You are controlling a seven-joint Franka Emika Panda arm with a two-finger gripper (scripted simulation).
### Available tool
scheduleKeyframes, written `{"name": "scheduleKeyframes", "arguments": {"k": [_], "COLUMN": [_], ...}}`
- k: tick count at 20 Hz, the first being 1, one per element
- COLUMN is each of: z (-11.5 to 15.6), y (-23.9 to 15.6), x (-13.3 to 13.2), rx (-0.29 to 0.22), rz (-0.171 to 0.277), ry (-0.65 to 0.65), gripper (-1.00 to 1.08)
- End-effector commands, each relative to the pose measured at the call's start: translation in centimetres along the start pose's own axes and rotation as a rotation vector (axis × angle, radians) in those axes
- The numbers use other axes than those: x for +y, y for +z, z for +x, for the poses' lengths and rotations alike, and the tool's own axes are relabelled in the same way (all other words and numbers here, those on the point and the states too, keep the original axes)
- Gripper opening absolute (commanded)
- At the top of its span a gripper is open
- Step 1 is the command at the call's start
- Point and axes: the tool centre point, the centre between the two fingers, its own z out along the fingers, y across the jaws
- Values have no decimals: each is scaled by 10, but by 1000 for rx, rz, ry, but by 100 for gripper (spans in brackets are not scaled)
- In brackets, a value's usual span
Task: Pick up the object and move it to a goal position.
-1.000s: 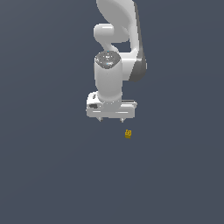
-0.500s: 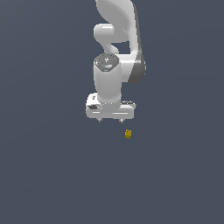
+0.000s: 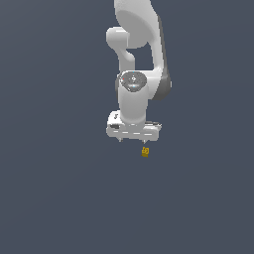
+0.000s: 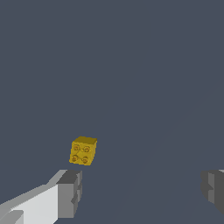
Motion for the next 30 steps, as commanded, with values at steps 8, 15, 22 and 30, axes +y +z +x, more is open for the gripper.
{"name": "scheduleKeyframes", "arguments": {"k": [8,15,22,30], "z": [-8,-14,-15,-16], "y": [44,62,66,93], "x": [-45,-63,-66,-66], "rx": [-5,-5,-6,-6], "rz": [-15,-21,-22,-22], "ry": [104,147,153,154], "gripper": [100,100,100,100]}}
